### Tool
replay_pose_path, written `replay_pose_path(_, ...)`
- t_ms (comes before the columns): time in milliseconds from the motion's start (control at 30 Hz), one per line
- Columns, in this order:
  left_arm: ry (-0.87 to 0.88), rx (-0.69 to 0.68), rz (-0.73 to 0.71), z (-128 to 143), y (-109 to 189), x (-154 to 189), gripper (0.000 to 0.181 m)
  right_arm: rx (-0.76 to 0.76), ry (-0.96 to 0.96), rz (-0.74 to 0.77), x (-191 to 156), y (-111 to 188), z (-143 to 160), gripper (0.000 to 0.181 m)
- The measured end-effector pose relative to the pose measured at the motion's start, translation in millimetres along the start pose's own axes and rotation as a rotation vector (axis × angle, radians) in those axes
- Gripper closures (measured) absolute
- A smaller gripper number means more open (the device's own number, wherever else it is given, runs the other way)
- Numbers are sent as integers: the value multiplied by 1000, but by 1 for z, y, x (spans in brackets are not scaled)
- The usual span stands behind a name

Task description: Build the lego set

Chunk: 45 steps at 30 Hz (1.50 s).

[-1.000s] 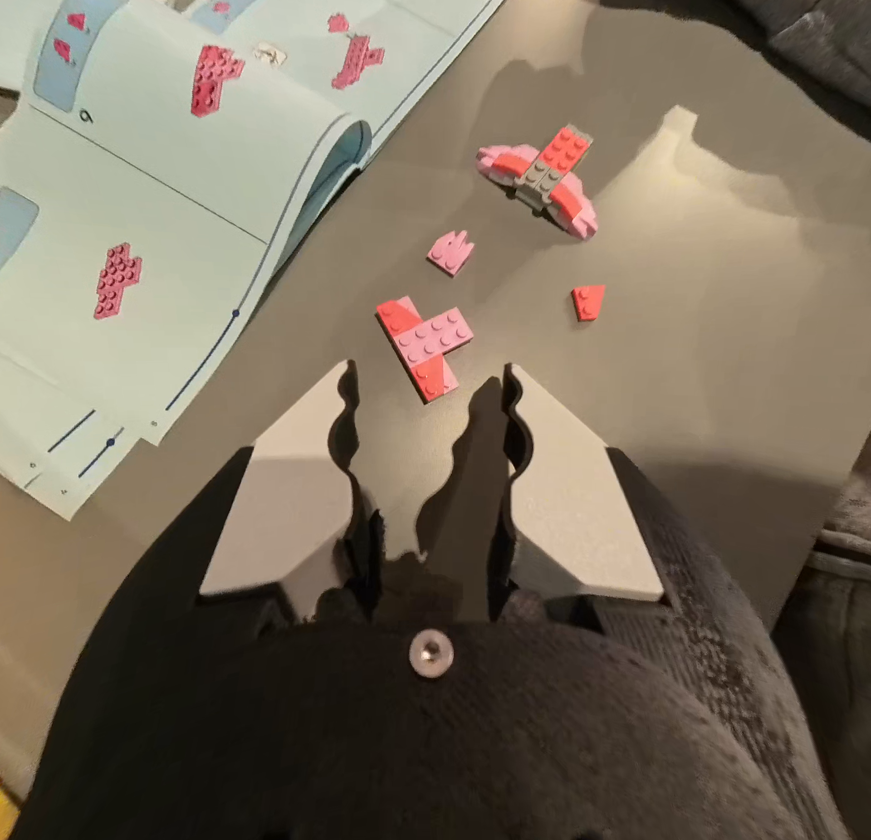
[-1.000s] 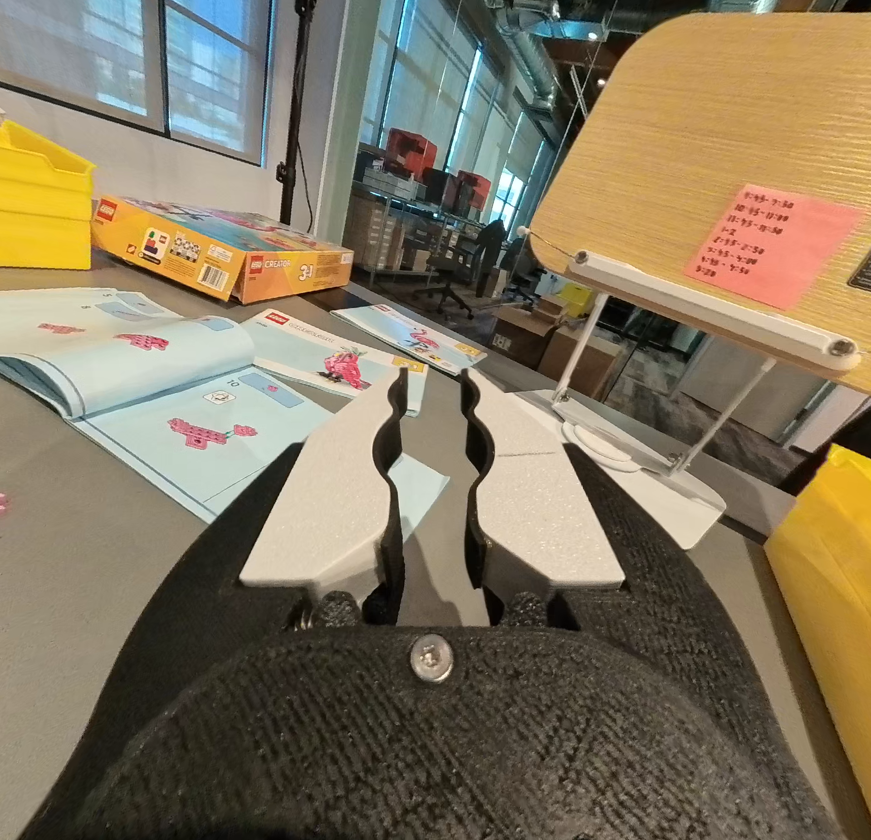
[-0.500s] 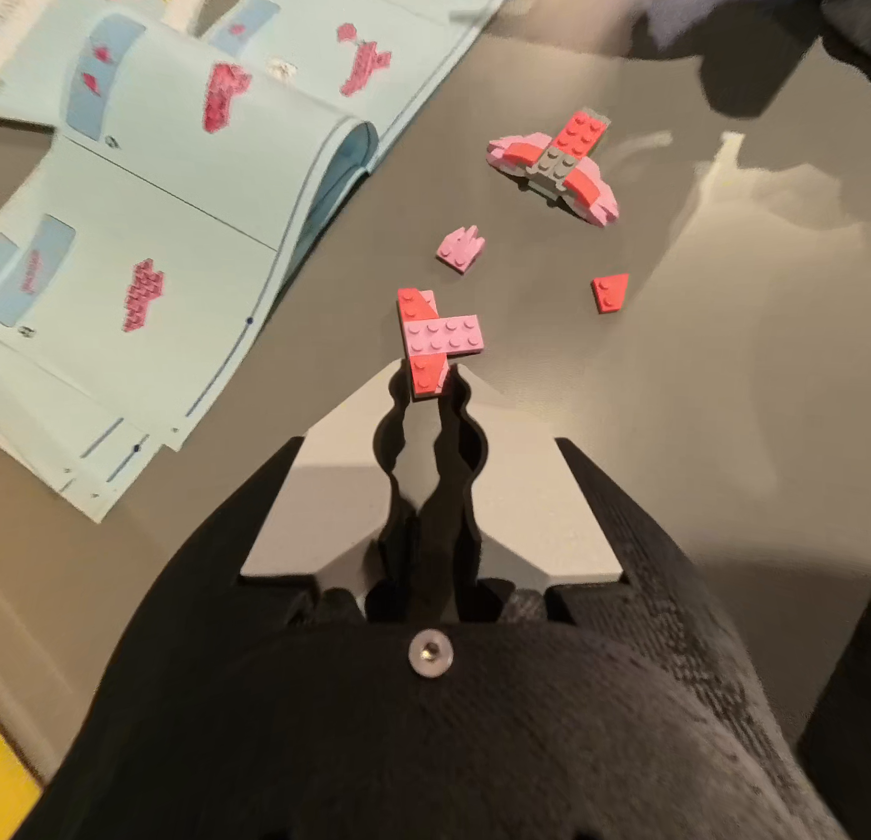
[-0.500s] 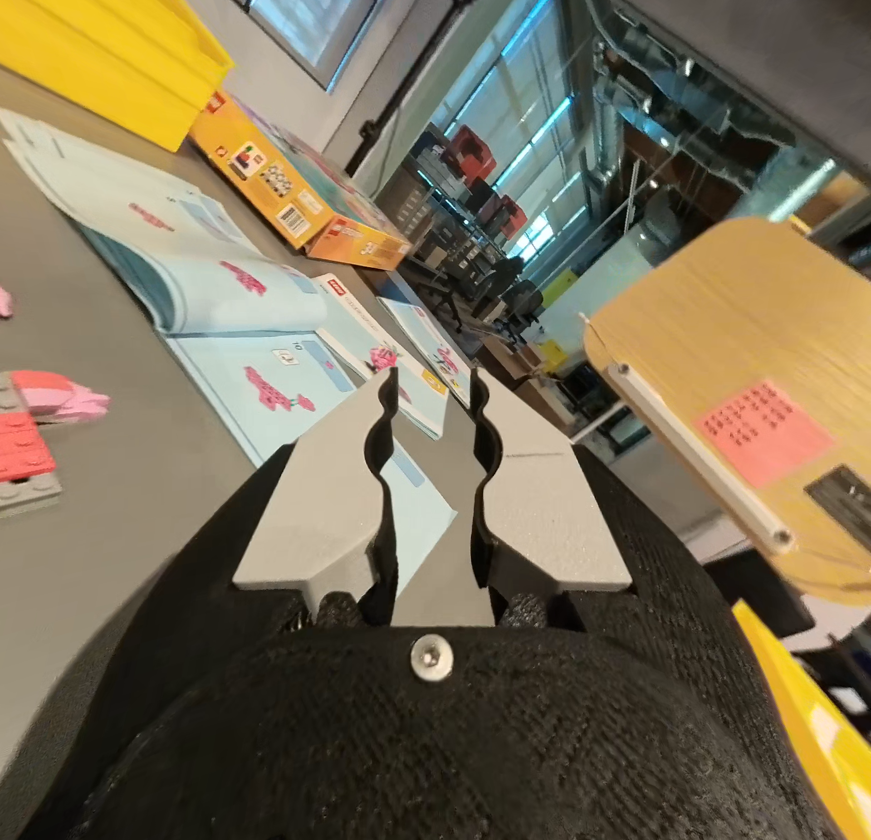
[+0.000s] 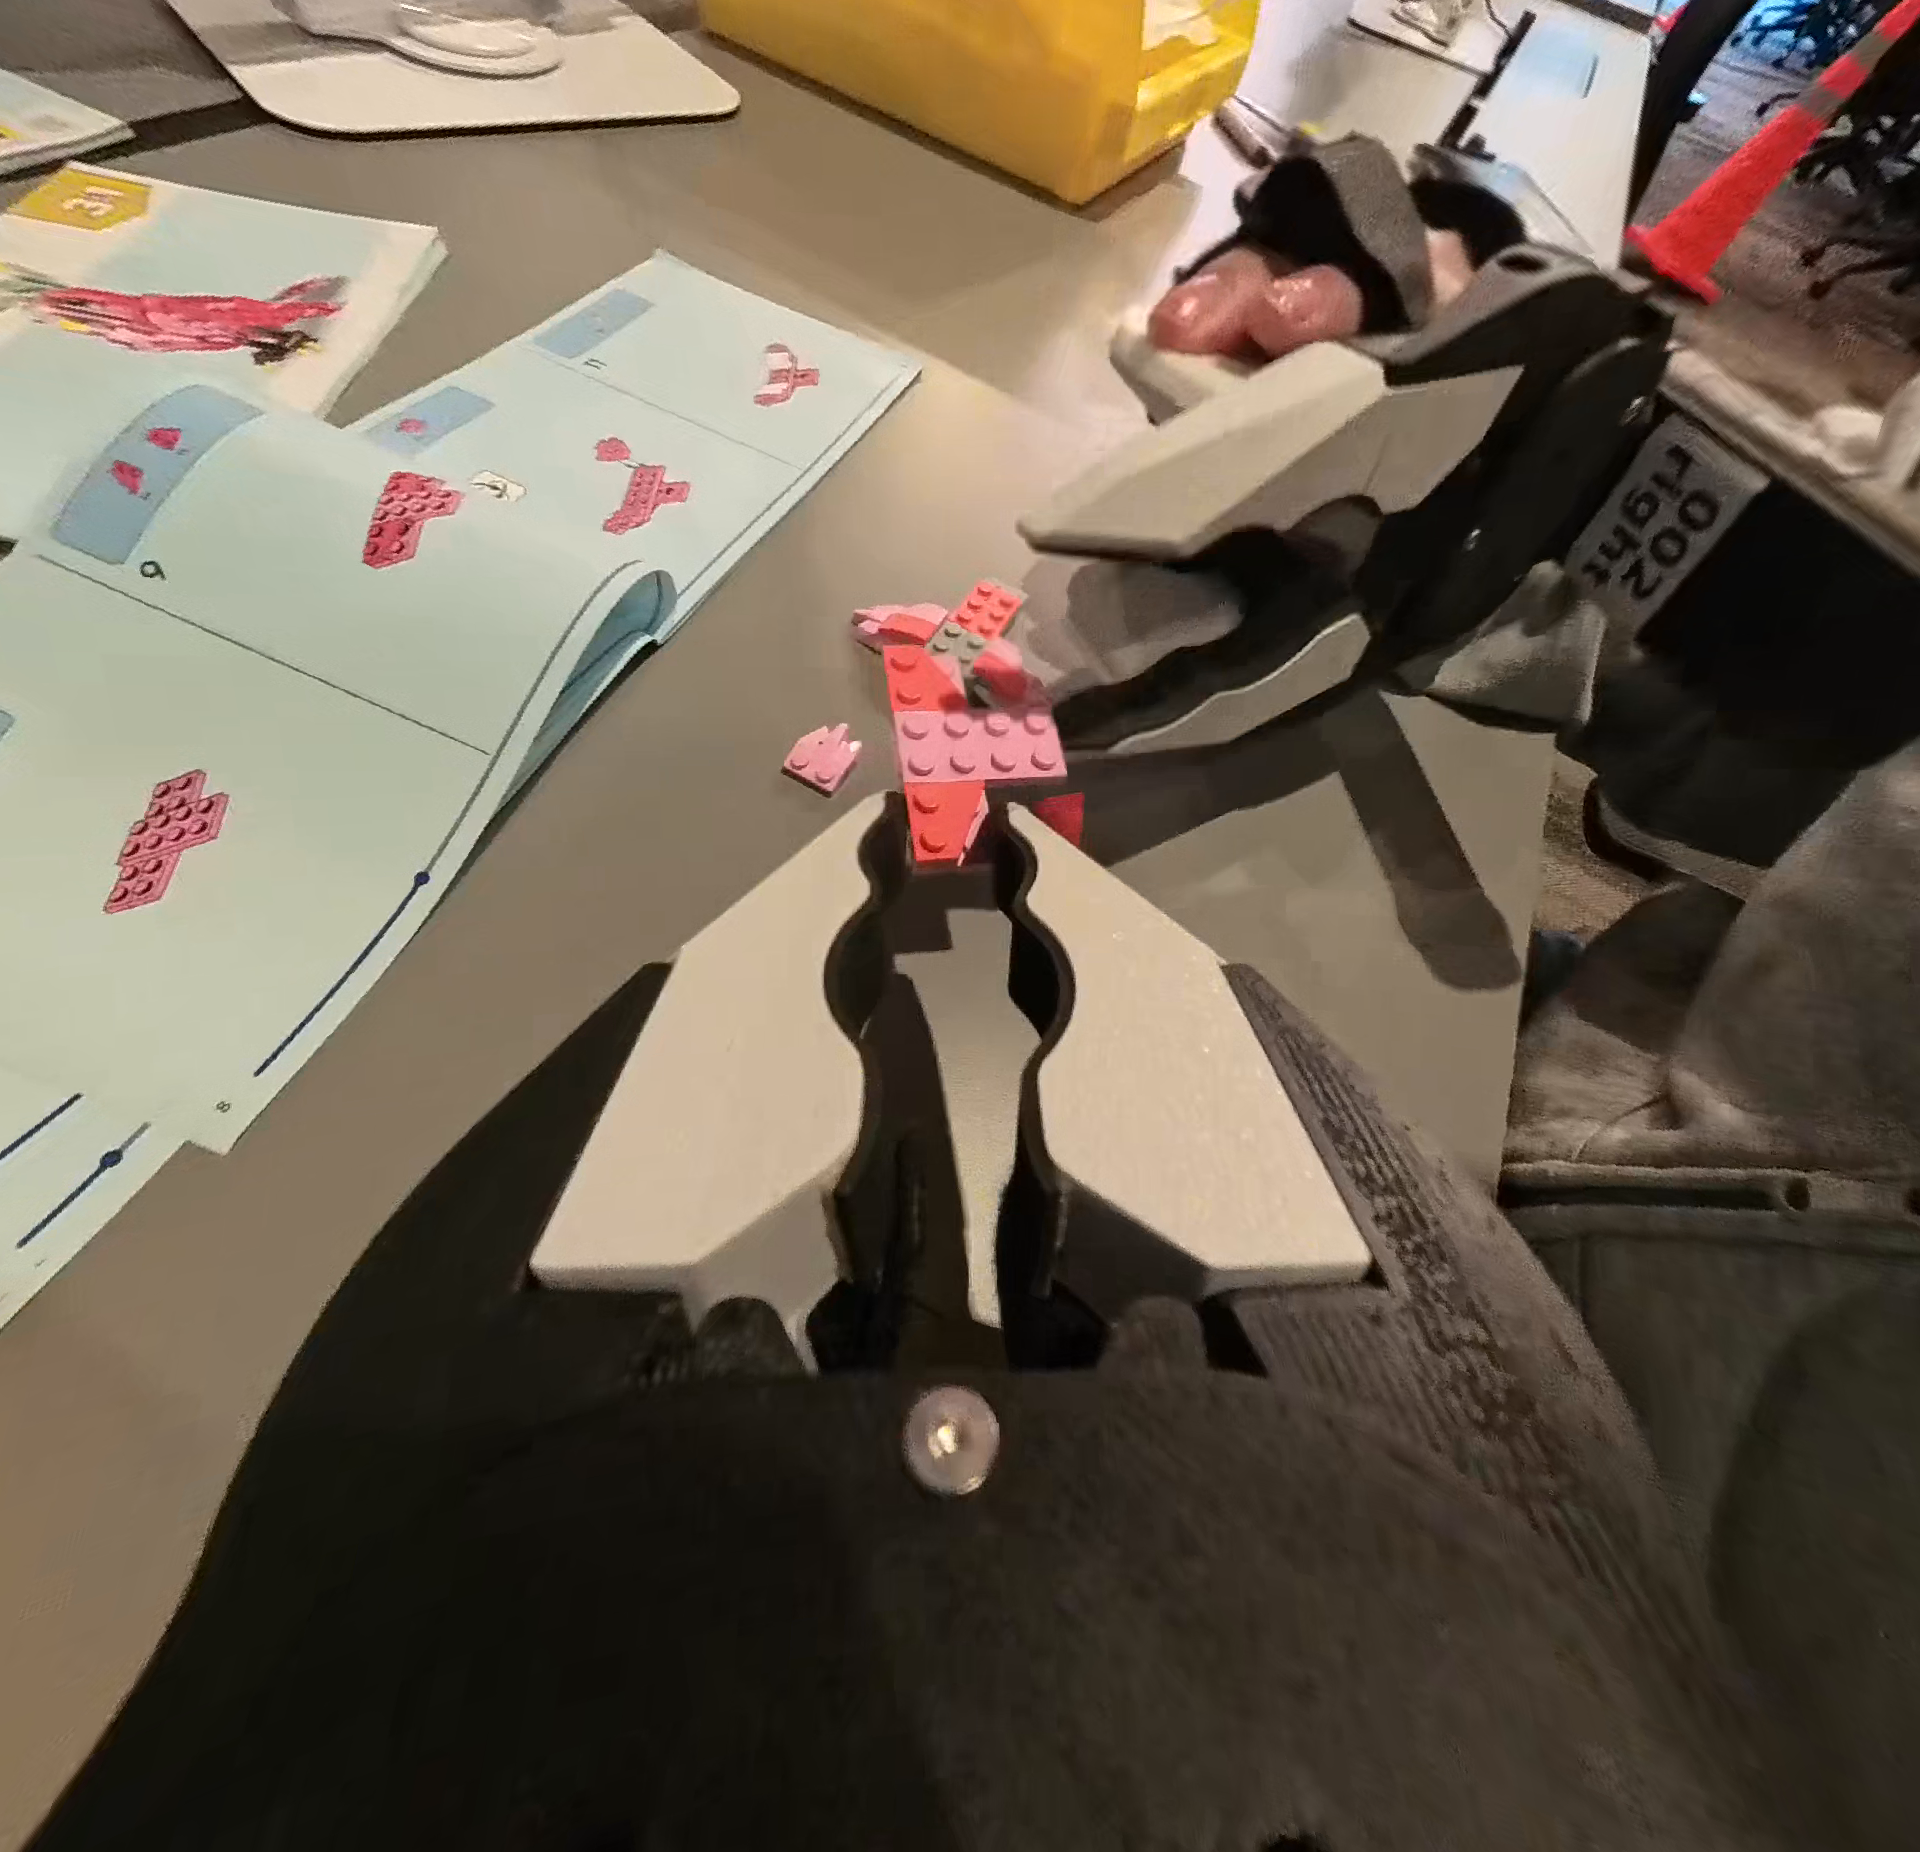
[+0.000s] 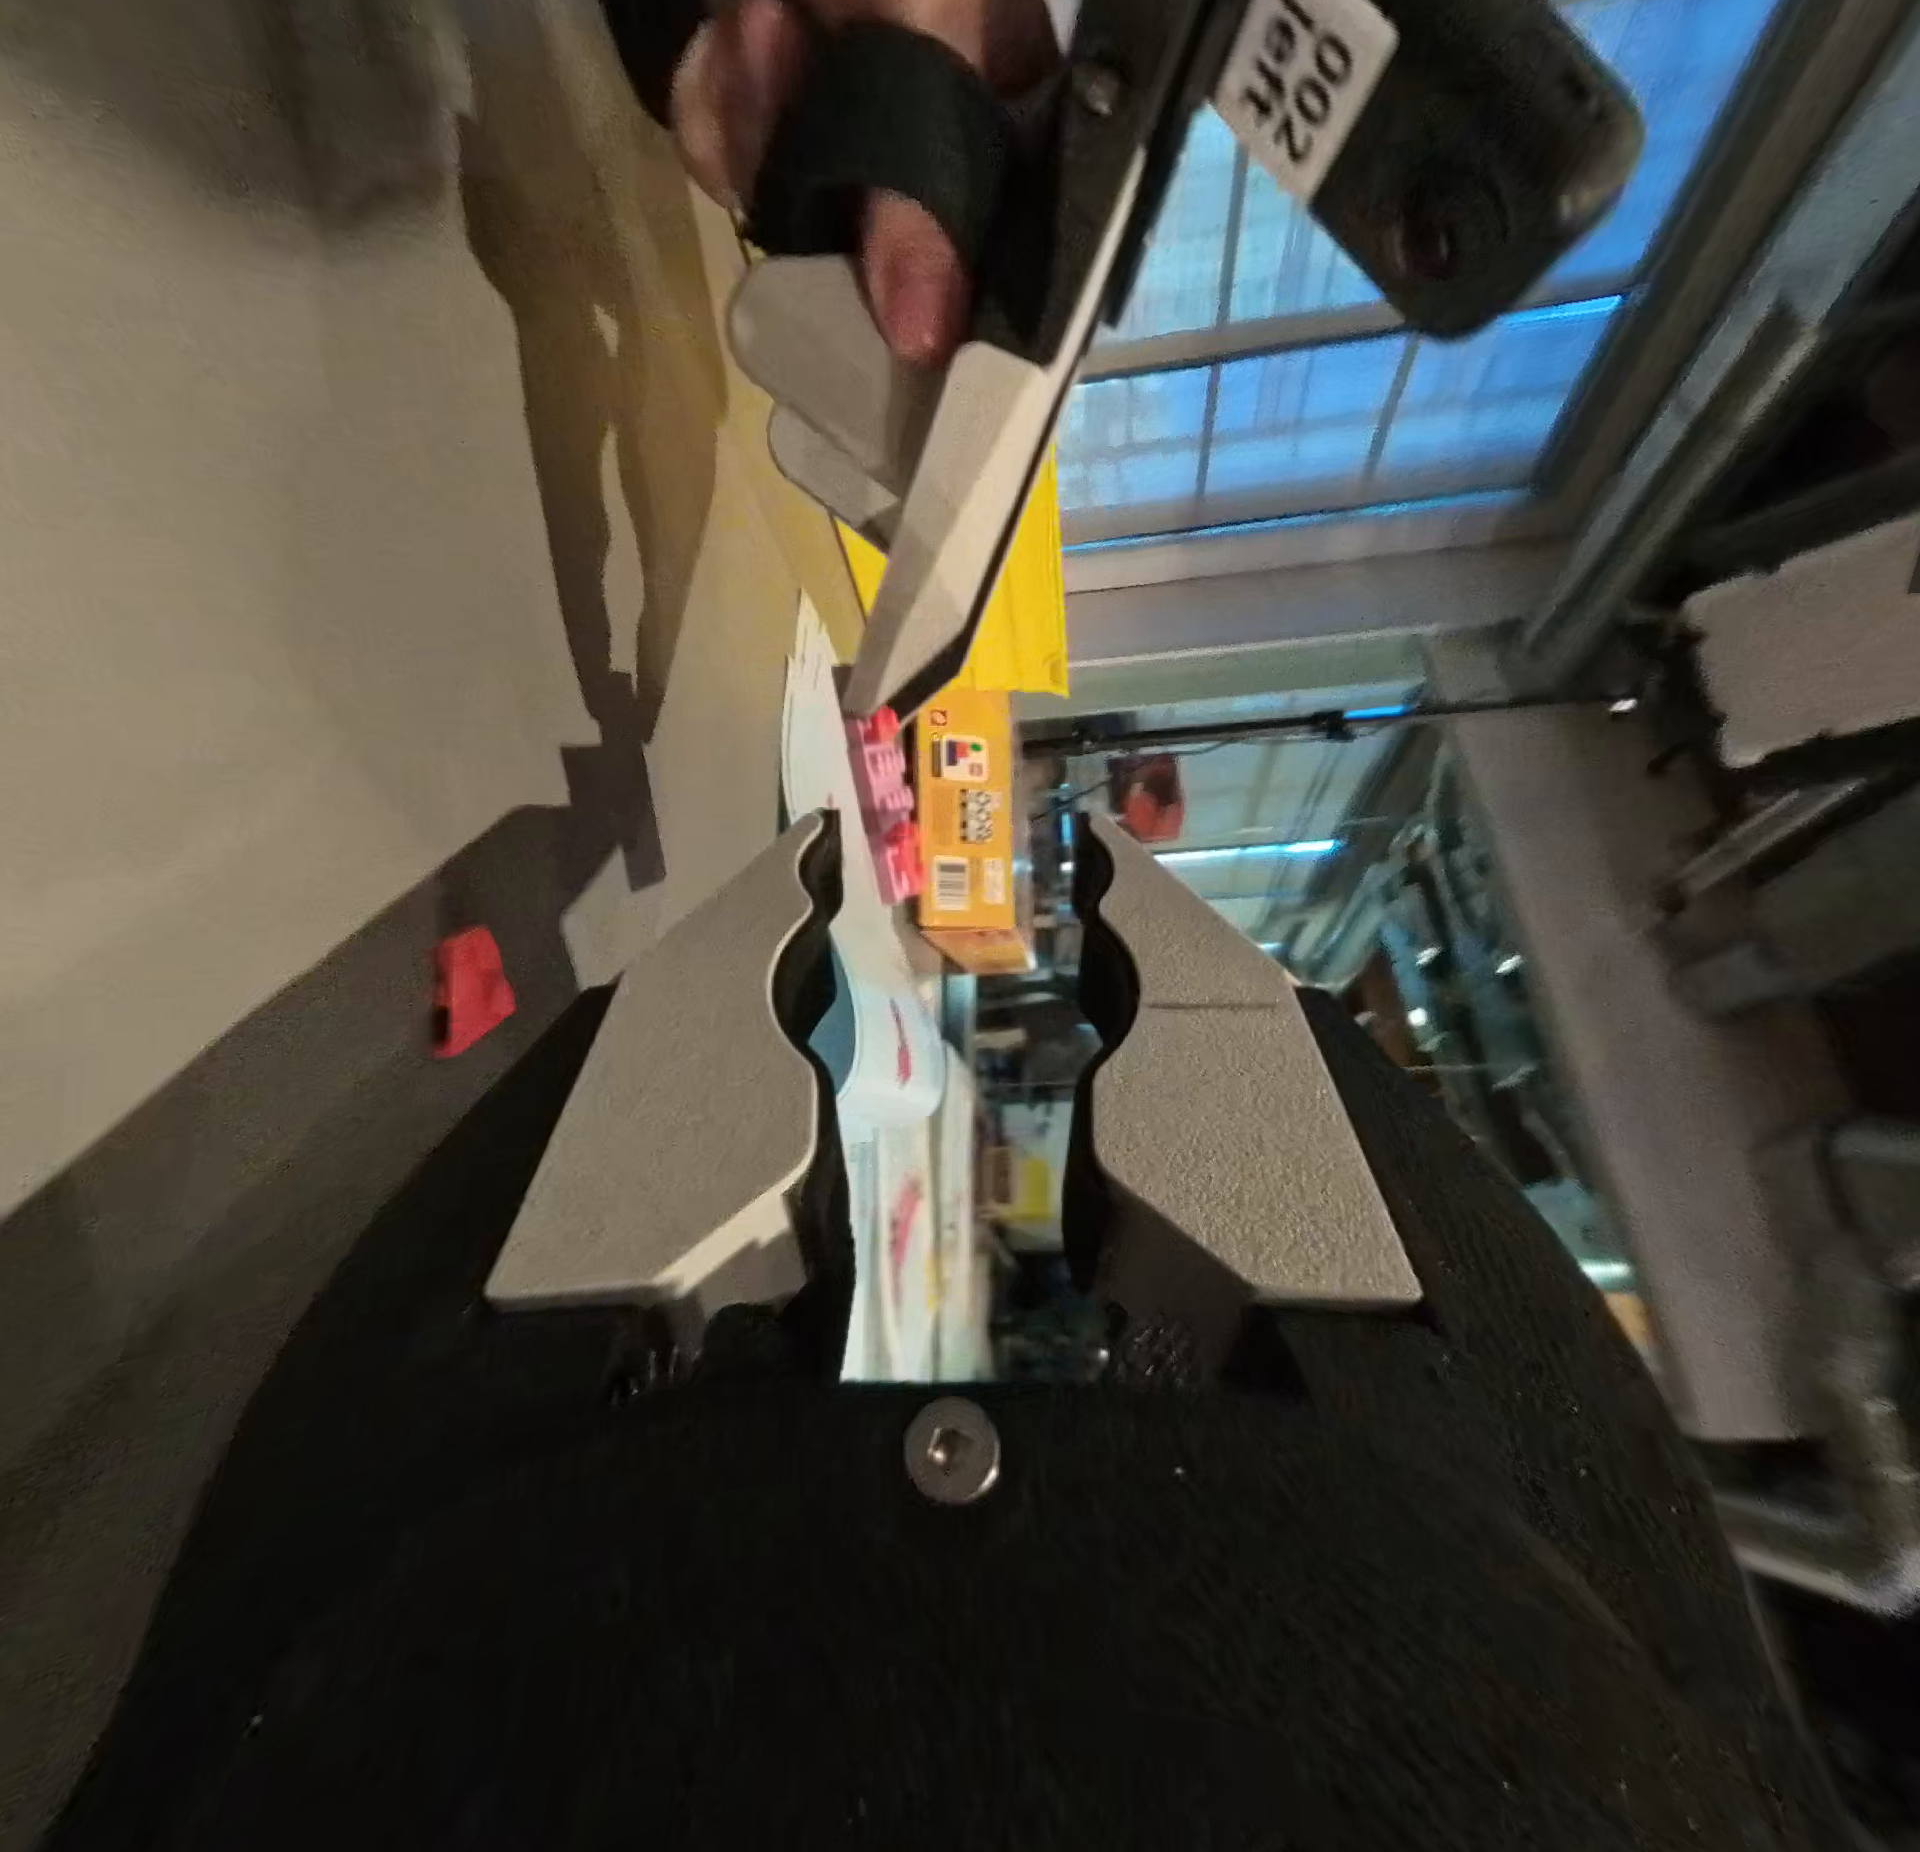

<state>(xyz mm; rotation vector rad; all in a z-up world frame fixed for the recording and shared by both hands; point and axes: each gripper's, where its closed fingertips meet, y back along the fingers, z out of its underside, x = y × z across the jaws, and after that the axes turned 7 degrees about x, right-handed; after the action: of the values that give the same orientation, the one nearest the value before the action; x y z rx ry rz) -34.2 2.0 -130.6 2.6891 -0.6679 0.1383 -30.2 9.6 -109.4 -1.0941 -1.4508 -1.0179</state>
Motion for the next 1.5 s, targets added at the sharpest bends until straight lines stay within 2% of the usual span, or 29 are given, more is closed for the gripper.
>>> replay_pose_path(100,-25,0,51,0,0,8,166,14,36,18,-2,-1,-5,141)
replay_pose_path(267,-41,2,68,0,1,10,166,-40,123,72,2,-3,4,150)
replay_pose_path(400,-62,9,82,-1,3,12,166,-50,108,85,4,-2,7,153)
replay_pose_path(500,-73,-3,77,-1,3,11,166,-45,118,76,2,-1,7,158)
replay_pose_path(600,-72,0,79,-1,3,11,166,-53,152,51,-4,-2,8,173)
replay_pose_path(767,-101,10,41,-2,3,6,165,-81,137,-5,-12,-4,13,175)
replay_pose_path(833,-183,55,5,-7,4,5,148,-84,76,-43,-15,-4,13,175)
replay_pose_path(933,-437,70,-86,-9,7,-1,133,-109,-97,-127,-22,-4,16,176)
replay_pose_path(1033,-728,10,-143,-1,4,0,140,-114,-270,-219,-29,-4,16,176)
replay_pose_path(1133,-921,-54,-192,6,-1,-1,155,-115,-374,-290,-37,-1,15,176)
replay_pose_path(1233,-994,-91,-192,13,-6,0,162,-114,-431,-331,-42,1,16,176)
replay_pose_path(1333,-985,-120,-186,19,-8,-2,164,-102,-456,-353,-44,3,13,176)
replay_pose_path(1367,-987,-117,-193,18,-8,-3,173,-96,-465,-356,-44,3,12,176)
replay_pose_path(1500,-961,-128,-210,18,-10,-4,174,-88,-449,-310,-41,2,16,175)
